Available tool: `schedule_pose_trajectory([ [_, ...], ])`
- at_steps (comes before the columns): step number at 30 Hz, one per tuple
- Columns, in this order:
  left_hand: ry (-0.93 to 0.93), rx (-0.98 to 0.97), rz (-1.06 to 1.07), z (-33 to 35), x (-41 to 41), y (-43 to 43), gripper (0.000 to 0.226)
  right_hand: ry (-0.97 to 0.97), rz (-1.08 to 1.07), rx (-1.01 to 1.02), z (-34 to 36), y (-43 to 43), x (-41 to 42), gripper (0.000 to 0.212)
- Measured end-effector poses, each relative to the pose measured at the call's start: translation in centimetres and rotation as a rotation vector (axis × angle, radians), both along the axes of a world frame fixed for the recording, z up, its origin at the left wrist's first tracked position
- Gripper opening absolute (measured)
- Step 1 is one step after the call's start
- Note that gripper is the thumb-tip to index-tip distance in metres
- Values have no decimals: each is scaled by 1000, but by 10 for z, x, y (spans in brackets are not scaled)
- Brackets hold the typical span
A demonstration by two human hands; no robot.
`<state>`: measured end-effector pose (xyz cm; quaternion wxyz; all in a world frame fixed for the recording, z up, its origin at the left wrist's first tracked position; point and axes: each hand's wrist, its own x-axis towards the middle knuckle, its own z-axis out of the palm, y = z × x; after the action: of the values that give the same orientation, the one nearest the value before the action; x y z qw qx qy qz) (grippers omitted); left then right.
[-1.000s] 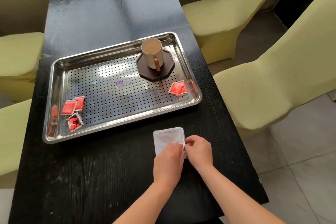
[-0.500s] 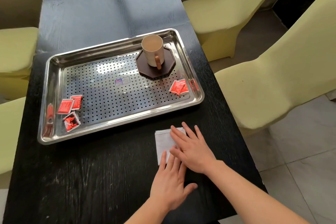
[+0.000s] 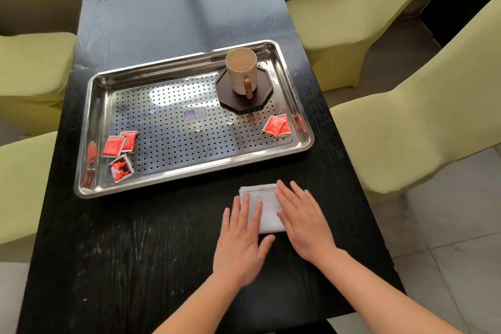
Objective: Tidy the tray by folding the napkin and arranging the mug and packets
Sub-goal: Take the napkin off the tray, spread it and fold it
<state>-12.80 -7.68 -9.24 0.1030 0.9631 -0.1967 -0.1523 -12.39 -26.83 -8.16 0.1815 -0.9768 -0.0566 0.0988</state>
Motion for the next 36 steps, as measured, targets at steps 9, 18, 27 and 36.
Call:
schedule_pose_trajectory([
  [9, 50, 105, -50, -16, 12, 3, 81, 64, -56, -52, 3, 17, -14, 59],
  [18, 23, 195, 255, -6, 20, 66, 81, 230, -613, 91, 23, 40, 13, 54],
  [27, 143, 222, 477, -5, 34, 91, 77, 308, -696, -8, 32, 65, 30, 65],
  [36, 164, 173, 503, 7, 43, 100, 69, 263, -1046, 304, 24, 61, 24, 68],
])
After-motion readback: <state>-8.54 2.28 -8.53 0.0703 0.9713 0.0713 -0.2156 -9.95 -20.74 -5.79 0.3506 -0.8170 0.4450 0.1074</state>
